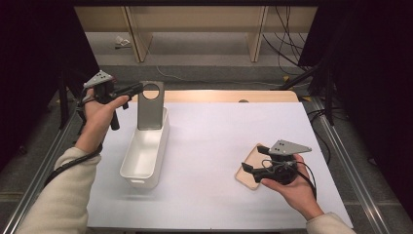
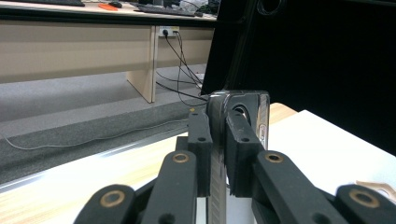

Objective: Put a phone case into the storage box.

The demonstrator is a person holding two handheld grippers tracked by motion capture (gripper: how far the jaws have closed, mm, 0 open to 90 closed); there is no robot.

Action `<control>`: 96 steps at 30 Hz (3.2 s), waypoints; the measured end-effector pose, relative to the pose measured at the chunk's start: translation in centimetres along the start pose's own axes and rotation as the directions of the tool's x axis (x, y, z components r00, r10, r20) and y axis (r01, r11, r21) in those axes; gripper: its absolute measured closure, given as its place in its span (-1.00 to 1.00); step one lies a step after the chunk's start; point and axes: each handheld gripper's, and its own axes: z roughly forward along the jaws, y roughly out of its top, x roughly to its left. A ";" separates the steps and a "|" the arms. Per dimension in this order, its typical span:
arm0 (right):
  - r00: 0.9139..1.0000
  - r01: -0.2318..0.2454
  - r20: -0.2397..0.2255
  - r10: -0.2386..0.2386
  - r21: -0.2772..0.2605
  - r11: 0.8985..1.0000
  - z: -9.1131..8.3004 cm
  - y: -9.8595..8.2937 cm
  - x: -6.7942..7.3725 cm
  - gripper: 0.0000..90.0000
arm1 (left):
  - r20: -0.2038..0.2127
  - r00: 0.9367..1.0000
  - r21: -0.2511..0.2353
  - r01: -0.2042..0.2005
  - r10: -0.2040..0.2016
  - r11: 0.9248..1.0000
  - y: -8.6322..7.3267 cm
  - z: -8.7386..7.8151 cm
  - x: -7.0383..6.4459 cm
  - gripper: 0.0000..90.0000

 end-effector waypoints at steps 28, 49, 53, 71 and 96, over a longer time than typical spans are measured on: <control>1.000 -0.002 -0.004 0.002 -0.002 1.000 0.0 0.0 -0.1 -0.62 | -0.012 1.000 0.011 0.012 -0.012 1.000 -1.0 2.1 1.6 0.81; 1.000 -0.004 -0.009 0.004 -0.002 1.000 0.0 0.0 -0.1 -0.62 | -0.012 1.000 0.030 0.019 -0.019 0.999 -1.9 3.4 2.4 0.81; 1.000 -0.007 -0.008 0.007 -0.003 1.000 0.0 0.0 -0.1 -0.62 | -0.019 1.000 0.037 0.017 -0.017 0.999 -2.0 3.5 2.6 0.81; 1.000 -0.007 -0.011 0.007 -0.005 1.000 0.0 0.0 -0.1 -0.62 | -0.033 0.999 0.062 0.028 -0.026 0.998 -2.7 4.1 3.2 0.81; 1.000 -0.007 -0.012 0.007 -0.004 1.000 0.0 0.0 -0.1 -0.62 | -0.051 0.998 0.094 0.039 -0.034 0.995 -3.7 4.6 3.9 0.81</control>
